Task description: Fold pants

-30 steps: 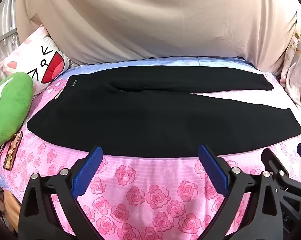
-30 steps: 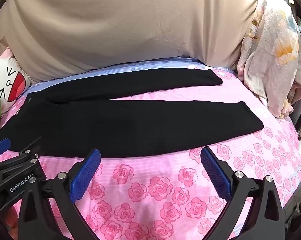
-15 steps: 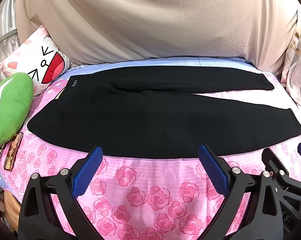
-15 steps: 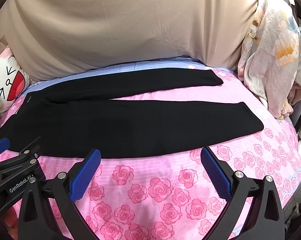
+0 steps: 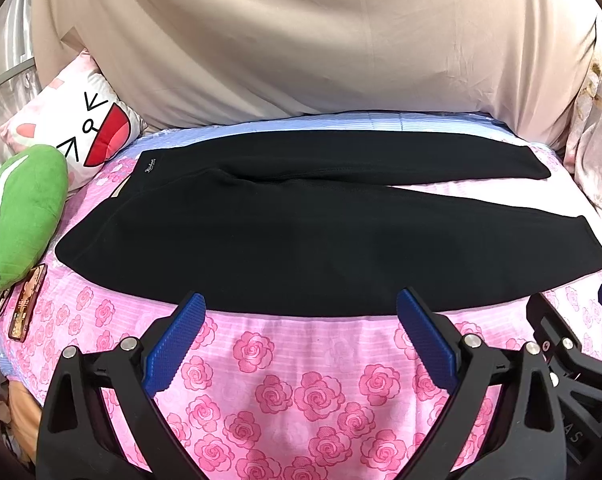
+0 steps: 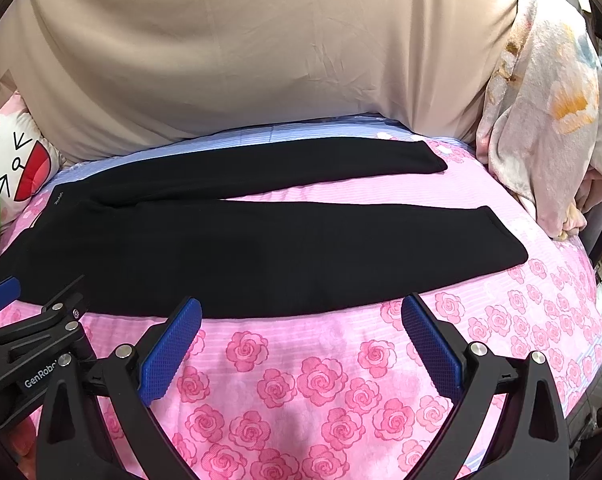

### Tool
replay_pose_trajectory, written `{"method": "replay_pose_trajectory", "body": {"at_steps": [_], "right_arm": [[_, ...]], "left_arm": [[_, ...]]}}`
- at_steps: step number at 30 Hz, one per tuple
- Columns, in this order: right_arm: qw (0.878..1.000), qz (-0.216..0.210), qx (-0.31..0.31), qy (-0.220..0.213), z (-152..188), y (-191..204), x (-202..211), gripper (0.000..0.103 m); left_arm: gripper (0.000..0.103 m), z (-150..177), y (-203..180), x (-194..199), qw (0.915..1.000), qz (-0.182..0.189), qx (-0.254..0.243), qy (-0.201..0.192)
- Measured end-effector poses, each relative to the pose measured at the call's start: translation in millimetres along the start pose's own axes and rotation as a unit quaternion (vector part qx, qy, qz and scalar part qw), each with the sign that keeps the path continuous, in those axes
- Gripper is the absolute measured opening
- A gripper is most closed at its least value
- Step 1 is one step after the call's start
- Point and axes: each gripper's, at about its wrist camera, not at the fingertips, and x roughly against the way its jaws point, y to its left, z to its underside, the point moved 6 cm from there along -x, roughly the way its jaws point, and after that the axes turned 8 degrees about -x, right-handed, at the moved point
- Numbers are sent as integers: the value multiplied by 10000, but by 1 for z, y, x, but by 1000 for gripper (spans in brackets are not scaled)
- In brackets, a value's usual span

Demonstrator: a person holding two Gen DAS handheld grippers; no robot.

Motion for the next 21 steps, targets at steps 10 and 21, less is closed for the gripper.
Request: {"method": "replay_pose_trajectory", "body": {"at_steps": [10,21], "right_arm": [[10000,4,-9,16,0,0,0,98],[10000,4,11,61,1,4,-3,98]], "left_arm": [[94,2,1,-1,10000,-31,-21,3],[94,3,1,-4,10000,-62,-23,46]]}}
